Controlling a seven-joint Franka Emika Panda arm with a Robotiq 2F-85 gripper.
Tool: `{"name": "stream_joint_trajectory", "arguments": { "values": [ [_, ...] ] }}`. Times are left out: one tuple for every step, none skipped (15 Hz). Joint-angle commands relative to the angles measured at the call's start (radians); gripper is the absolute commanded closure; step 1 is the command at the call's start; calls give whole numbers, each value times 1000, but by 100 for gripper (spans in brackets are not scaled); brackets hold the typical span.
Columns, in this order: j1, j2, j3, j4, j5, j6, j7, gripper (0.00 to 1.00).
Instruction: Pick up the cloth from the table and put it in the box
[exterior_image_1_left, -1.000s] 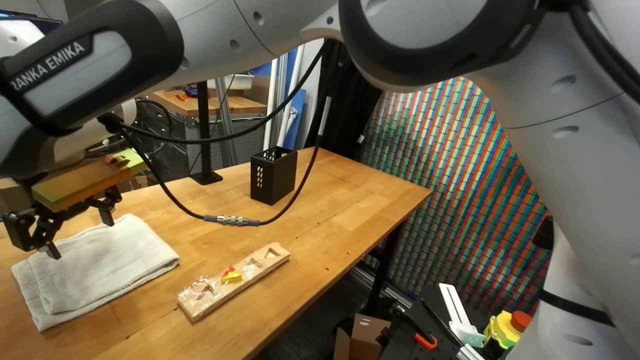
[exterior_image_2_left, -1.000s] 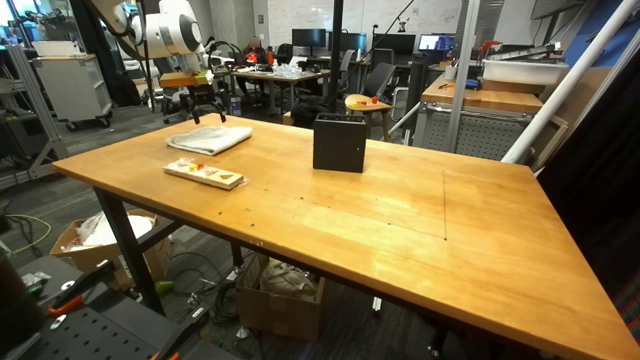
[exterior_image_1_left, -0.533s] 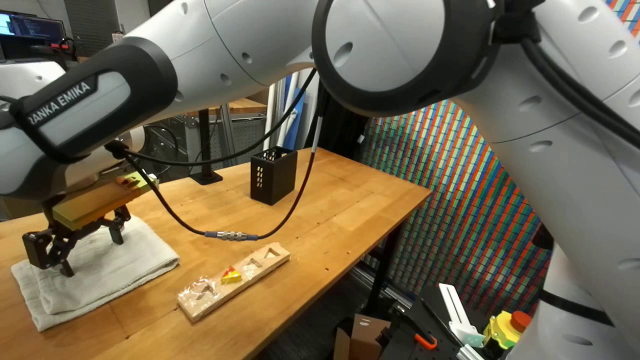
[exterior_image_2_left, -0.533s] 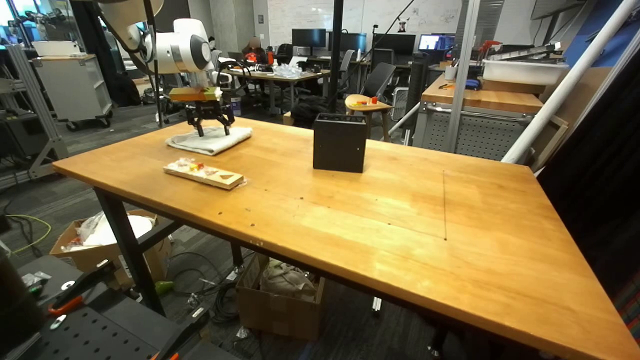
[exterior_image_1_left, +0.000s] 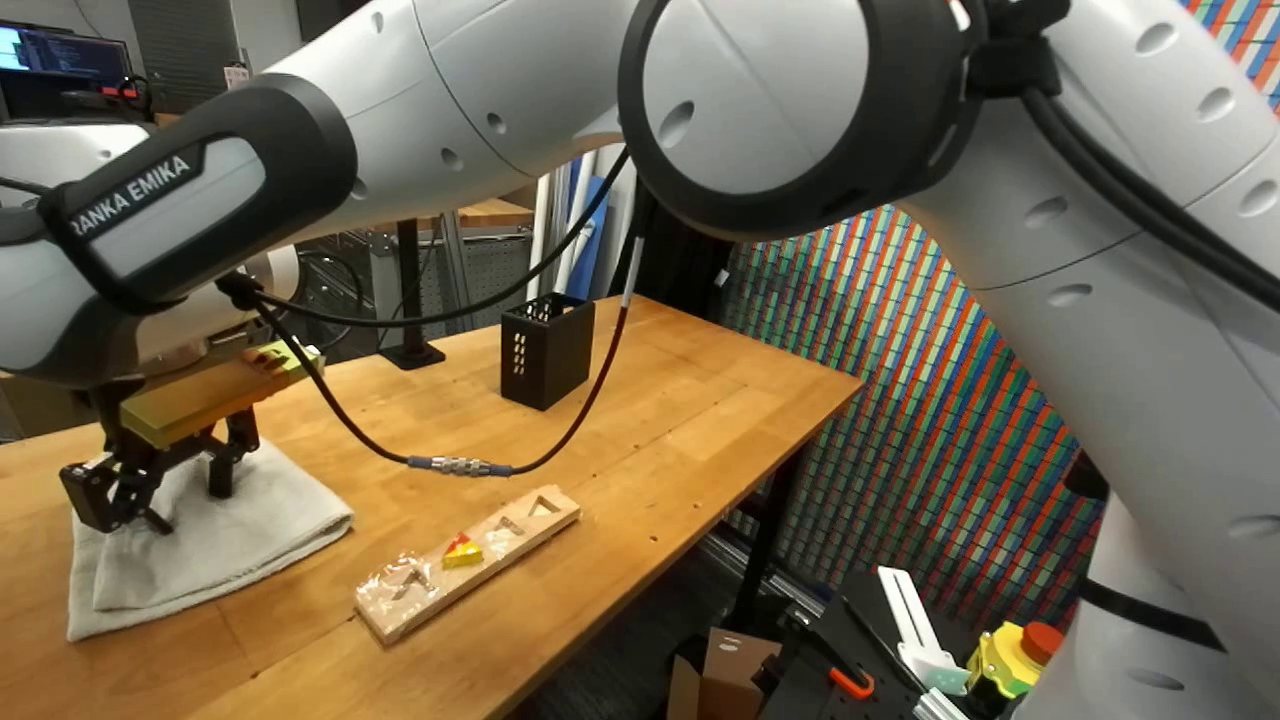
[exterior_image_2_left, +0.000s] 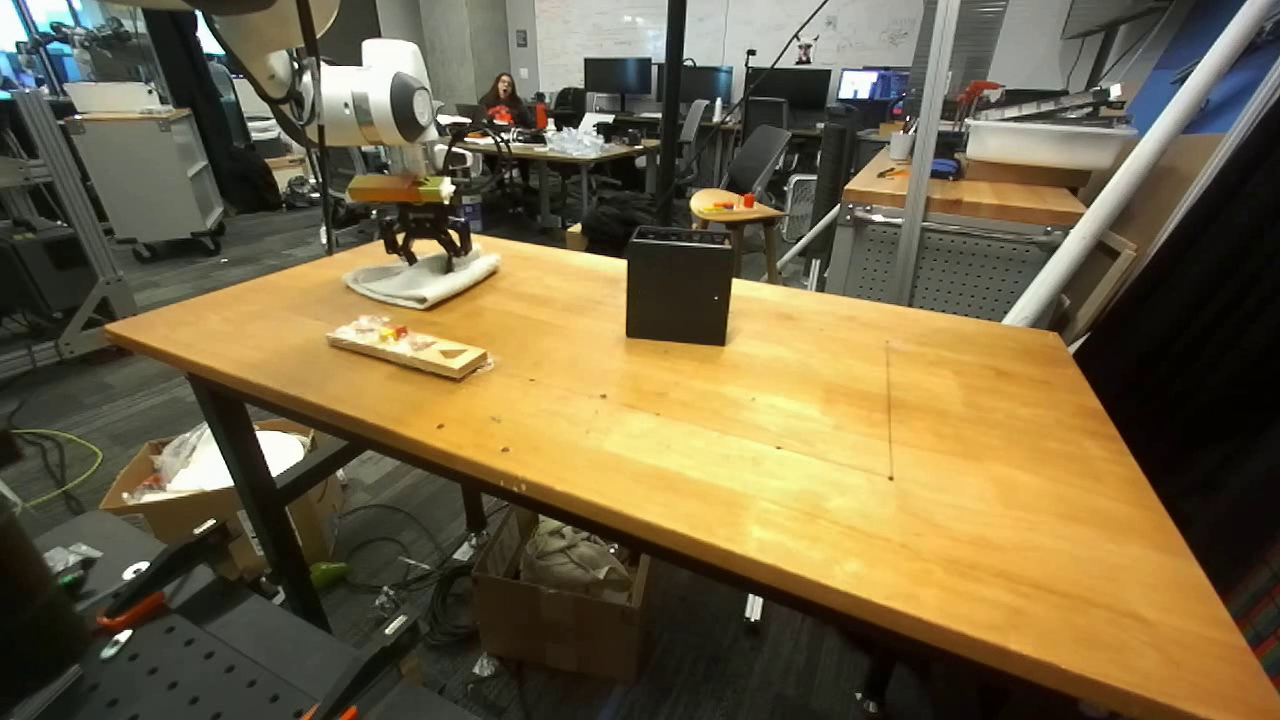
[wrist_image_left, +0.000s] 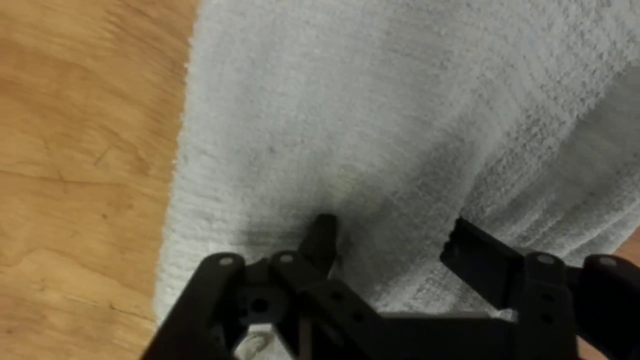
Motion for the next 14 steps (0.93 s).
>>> {"name": "stream_joint_trajectory", "arguments": {
  "values": [
    [0,18,-5,24,30,7,-30,71],
    [-1,18,-6,25,30,6,-30,78],
    [-1,16,-6,24,30,2,-30,86],
    [-1,14,-7,24,30,0,-30,93],
    [-1,12,-8,24,29,-5,-28,99],
    [0,8,-9,22,28,-10,-28,100],
    [1,0,-10,19,27,-18,-27,97],
    [2,-6,-11,17,25,-27,-25,96],
    [3,-16,-12,12,24,-37,-24,96],
    [4,-27,-13,6,22,-48,-22,96],
    [4,-40,-14,-1,20,-61,-22,96],
    [4,-51,-15,-6,19,-77,-21,96],
    [3,-66,-15,-12,18,-94,-23,96],
    [0,-83,-16,-18,17,-114,-25,96]
  ]
}}
